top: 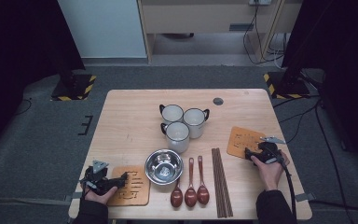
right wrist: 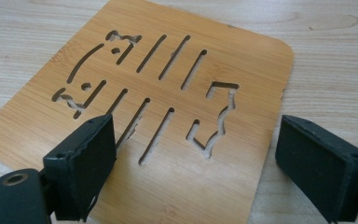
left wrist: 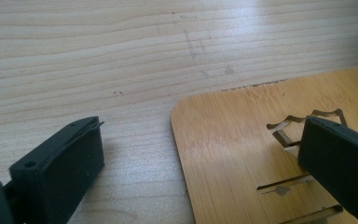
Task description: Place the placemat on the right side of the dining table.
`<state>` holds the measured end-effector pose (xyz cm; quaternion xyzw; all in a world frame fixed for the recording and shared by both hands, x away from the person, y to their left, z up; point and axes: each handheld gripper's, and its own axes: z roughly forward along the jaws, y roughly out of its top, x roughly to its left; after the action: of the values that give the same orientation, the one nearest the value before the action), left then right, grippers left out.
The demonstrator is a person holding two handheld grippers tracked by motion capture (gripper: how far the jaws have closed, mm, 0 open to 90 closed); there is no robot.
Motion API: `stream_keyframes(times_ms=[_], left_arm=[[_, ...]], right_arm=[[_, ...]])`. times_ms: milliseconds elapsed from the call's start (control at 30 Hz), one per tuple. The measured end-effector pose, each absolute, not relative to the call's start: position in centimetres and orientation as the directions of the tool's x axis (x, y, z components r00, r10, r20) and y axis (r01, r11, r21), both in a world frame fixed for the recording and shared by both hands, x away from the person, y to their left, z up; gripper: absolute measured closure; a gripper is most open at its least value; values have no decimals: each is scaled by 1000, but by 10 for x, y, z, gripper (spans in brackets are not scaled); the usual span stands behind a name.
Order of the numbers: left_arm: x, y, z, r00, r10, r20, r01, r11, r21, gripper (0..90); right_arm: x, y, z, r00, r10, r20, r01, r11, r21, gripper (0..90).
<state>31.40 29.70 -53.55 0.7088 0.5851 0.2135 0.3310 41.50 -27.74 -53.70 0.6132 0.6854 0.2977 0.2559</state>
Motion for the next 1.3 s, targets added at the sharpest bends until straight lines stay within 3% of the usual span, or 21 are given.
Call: stream_keyframes(times_ms=[100, 900, 1300], left_arm=[[314, 297, -535, 224, 971, -85, 688, -95, 719, 0], [314, 297, -535, 224, 971, -85, 688, -96, 719, 0], [314, 297, -535, 224, 971, -85, 688, -96, 719, 0]], right_arm=[[415, -277, -537, -129, 992, 17, 684, 76, 725, 159], [427, -297, -536, -331, 943, 25, 660, 213, 720, 162], [426, -296, -533, -312, 950, 6, 651, 210, 730, 177]])
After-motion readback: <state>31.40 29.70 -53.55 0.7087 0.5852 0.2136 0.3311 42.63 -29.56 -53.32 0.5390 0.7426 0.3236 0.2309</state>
